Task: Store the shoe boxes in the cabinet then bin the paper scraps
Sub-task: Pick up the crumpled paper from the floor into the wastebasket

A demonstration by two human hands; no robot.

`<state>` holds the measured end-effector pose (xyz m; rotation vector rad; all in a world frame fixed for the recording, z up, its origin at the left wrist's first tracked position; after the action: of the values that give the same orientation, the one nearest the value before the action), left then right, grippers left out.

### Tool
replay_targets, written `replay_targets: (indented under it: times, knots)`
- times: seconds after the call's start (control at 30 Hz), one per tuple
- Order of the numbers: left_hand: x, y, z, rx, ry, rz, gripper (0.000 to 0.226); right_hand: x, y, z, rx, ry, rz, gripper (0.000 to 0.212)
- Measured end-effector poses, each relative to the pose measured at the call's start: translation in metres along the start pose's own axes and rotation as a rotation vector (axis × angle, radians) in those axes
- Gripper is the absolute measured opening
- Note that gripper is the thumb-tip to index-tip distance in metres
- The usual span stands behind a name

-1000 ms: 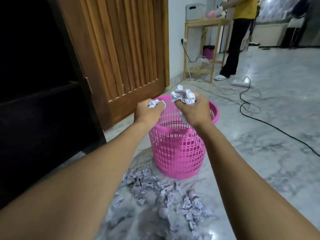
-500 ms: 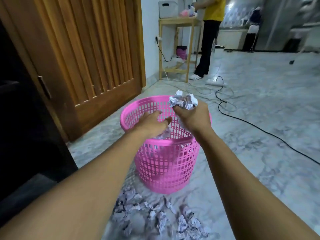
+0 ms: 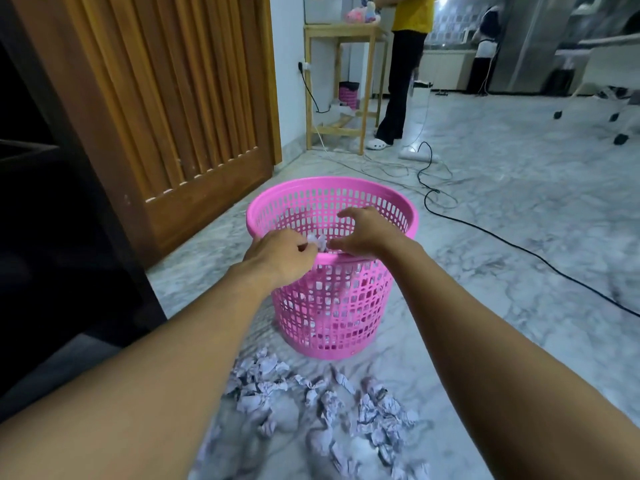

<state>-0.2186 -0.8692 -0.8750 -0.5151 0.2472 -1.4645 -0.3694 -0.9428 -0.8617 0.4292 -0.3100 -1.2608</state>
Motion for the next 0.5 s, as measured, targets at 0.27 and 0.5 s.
replay_targets:
  times: [0.27, 0.5]
  knots:
    - [-0.036, -0.020, -0.008, 0.067, -0.033, -0.022, 0.031, -0.066, -0.003, -0.004, -0.026, -0.258, 0.099, 0.032]
    - [-0.097, -0.034, -0.060, 0.036, -0.217, -0.089, 0.057, -0.166, -0.051, -0.041, 0.089, -0.412, 0.160, 0.034]
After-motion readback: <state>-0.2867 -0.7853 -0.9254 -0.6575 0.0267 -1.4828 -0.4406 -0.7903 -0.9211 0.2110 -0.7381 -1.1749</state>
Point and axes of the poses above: each hand's wrist, its own x-axis towards the middle knuckle, its own z-axis out of the back of the hand, y = z × x, the point moved 5 cm from there along x, towards the middle knuckle, and after that the axes turned 5 degrees about -z, right-handed, at the moved point
